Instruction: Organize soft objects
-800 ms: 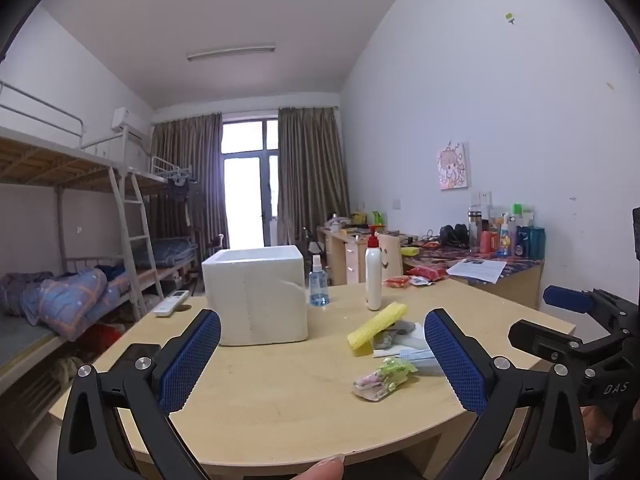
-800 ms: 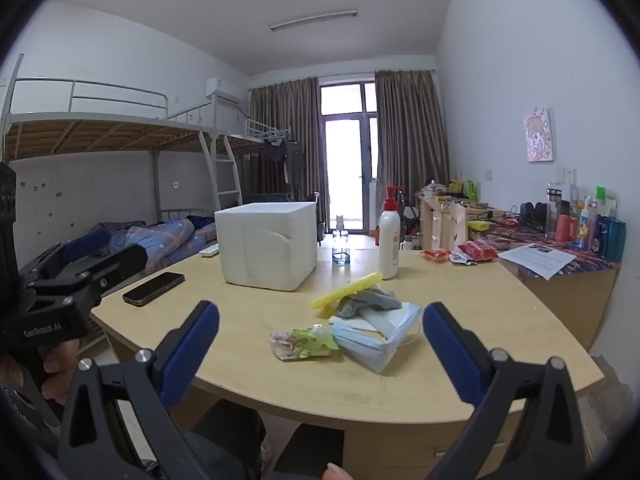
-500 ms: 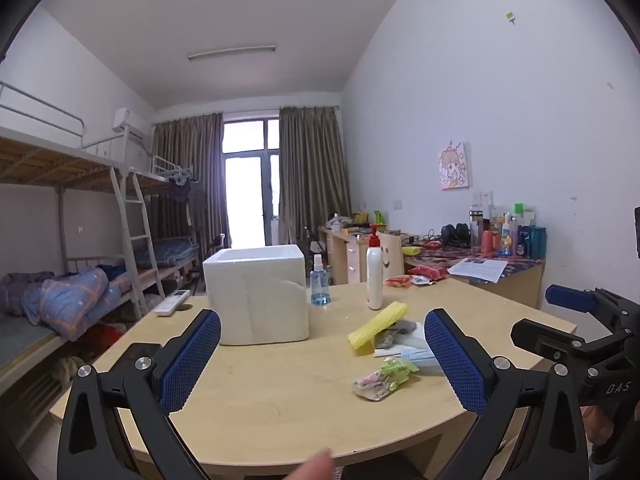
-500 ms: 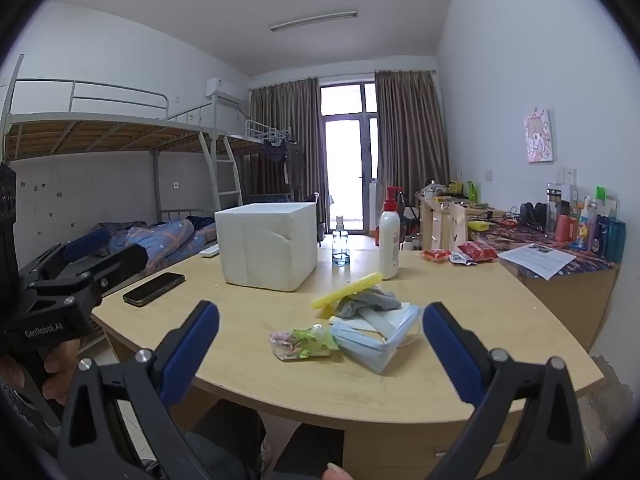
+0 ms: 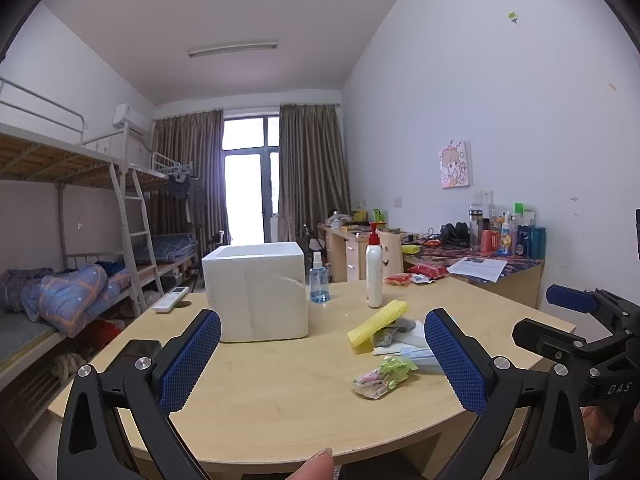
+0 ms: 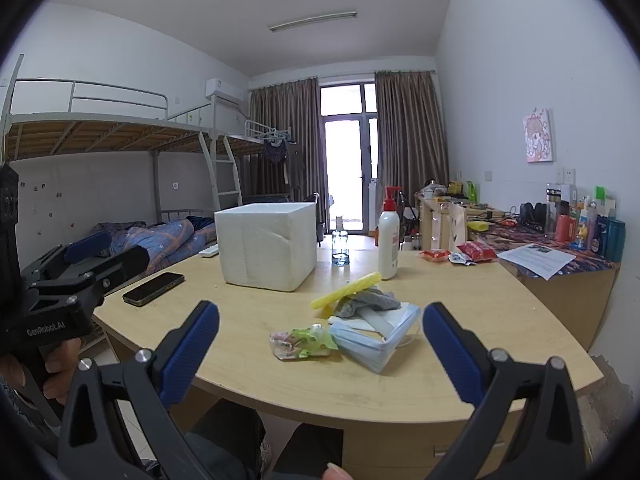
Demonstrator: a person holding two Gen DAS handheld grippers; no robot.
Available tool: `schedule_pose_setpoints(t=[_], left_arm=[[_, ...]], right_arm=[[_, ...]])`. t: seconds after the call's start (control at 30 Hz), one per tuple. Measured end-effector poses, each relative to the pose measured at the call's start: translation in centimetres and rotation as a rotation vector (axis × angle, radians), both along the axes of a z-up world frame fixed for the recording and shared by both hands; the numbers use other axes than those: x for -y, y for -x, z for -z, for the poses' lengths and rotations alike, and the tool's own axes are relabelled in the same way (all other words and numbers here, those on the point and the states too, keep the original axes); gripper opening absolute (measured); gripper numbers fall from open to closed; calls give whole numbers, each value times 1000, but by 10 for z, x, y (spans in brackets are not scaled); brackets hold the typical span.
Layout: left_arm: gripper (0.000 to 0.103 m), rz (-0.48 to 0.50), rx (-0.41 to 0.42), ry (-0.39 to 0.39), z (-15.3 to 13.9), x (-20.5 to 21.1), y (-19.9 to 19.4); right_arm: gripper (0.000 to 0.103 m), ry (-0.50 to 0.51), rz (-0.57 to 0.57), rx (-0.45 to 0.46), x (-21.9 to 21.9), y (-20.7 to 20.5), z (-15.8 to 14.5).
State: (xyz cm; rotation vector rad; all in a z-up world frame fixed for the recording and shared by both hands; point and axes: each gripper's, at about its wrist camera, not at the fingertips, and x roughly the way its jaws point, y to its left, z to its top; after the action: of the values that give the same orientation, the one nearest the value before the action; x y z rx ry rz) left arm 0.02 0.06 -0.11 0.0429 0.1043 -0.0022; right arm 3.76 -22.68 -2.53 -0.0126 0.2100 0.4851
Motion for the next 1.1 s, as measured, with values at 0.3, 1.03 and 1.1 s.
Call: schedule_pose_setpoints(t=[0.3, 1.03, 1.1], left_arm=[[102, -2, 2, -4, 0, 1, -1], [102, -1, 3, 3, -1, -2, 0], [102, -4, 5, 1, -1, -2, 0]], right_arm=[[103, 2, -2, 2, 0, 2, -1], [103, 6, -5, 9, 0, 3, -2], [103, 9, -6, 10, 0, 3, -2]])
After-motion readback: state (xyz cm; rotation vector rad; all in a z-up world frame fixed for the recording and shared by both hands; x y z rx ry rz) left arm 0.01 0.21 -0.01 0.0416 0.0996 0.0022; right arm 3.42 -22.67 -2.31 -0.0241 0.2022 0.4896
